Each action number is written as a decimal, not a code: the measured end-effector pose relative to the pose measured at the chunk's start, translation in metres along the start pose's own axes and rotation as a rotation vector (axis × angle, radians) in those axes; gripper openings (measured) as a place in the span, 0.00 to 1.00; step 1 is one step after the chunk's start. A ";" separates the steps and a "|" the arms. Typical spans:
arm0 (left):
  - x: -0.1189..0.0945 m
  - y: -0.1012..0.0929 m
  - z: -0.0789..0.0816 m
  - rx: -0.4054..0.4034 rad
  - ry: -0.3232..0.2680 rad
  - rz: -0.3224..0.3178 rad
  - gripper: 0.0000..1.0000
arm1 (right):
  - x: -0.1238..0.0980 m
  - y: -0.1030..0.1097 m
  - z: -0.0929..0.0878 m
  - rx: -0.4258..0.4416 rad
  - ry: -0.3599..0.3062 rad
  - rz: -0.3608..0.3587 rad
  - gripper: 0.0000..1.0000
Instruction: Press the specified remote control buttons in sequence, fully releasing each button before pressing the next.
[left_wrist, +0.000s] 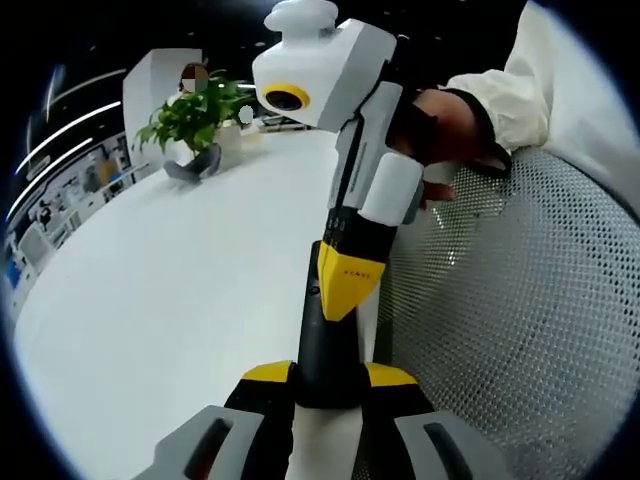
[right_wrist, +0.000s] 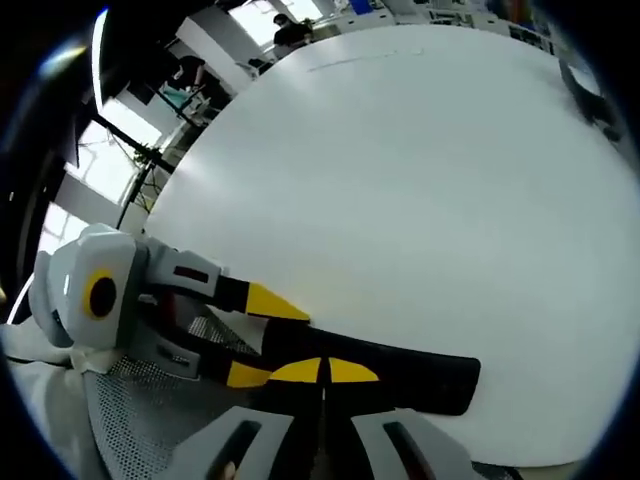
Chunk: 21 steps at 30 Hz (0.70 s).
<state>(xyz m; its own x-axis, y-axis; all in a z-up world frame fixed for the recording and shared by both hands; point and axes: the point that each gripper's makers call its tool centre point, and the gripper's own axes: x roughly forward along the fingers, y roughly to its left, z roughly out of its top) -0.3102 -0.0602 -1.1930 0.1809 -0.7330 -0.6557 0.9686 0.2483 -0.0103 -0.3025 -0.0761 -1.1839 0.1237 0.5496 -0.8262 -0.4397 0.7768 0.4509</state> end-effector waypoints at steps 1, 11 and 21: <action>0.000 0.000 0.000 0.000 -0.001 0.000 0.25 | 0.000 0.000 0.000 -0.005 -0.001 -0.004 0.00; 0.001 0.000 0.001 -0.019 -0.015 0.018 0.25 | 0.001 0.000 0.000 -0.091 -0.004 -0.057 0.00; 0.001 0.002 0.000 -0.020 -0.029 0.014 0.25 | 0.000 0.002 0.001 -0.191 -0.002 -0.079 0.00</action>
<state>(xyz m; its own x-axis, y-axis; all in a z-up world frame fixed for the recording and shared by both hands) -0.3084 -0.0603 -1.1939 0.1991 -0.7474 -0.6339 0.9626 0.2704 -0.0165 -0.3022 -0.0737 -1.1824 0.1665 0.4902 -0.8555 -0.5894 0.7451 0.3123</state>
